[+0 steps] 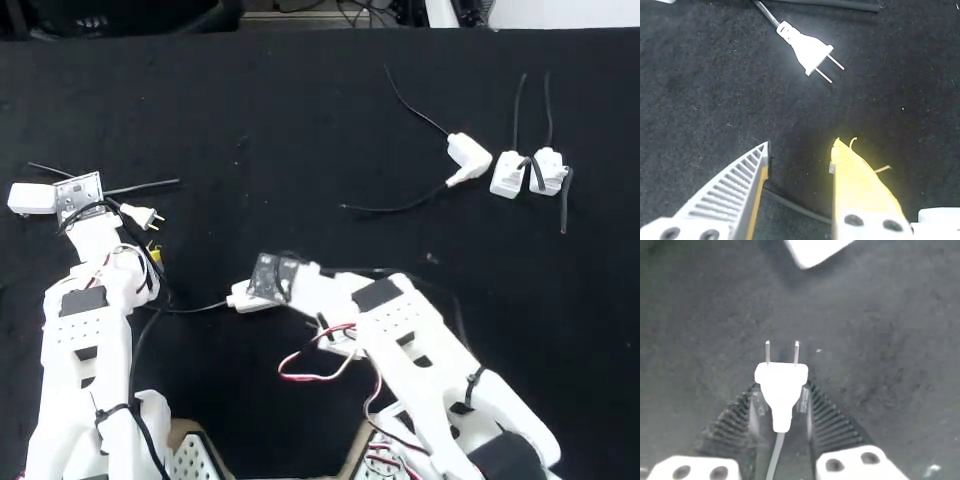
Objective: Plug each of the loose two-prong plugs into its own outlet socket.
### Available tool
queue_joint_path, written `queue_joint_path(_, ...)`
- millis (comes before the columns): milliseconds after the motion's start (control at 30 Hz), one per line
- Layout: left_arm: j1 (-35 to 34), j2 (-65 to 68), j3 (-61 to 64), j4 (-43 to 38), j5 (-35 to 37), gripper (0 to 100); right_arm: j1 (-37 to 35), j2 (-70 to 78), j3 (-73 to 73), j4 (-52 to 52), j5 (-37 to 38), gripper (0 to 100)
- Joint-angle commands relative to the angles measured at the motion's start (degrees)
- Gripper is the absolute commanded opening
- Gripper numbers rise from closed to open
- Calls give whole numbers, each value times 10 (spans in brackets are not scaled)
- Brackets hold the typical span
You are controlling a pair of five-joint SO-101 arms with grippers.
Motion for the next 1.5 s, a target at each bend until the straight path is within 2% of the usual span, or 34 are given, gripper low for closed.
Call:
queue_joint_path(0,-6,-12,-7,-8,5,202,9,-9,-29,5,-40,114)
queue_joint_path(67,-6,-12,-7,-8,5,202,9,8,-29,9,-33,191)
queue_joint_path(133,-6,-12,-6,-8,5,202,10,17,-30,13,-19,219)
queue_joint_path(267,-6,-12,-7,-8,5,202,16,10,-61,29,-32,181)
queue_joint_path(367,-6,-12,-7,-8,5,202,31,16,-78,-2,-75,175)
queue_joint_path(500,-6,-12,-7,-8,5,202,25,55,-75,-17,-81,174)
queue_joint_path(633,-6,-12,-7,-8,5,202,5,85,-68,-12,-81,174)
queue_joint_path(900,-6,-12,-7,-8,5,202,-82,87,-31,-9,-83,174)
queue_joint_path(1133,-6,-12,-7,-8,5,202,-89,87,-19,-8,-82,173)
queue_joint_path(1200,-6,-12,-6,-8,5,202,-89,87,-19,-8,-84,155)
queue_joint_path(1367,-6,-12,-6,-8,5,202,-88,86,-21,-7,-87,5)
queue_joint_path(1467,-6,-12,-6,-8,5,202,-88,68,-22,11,-109,10)
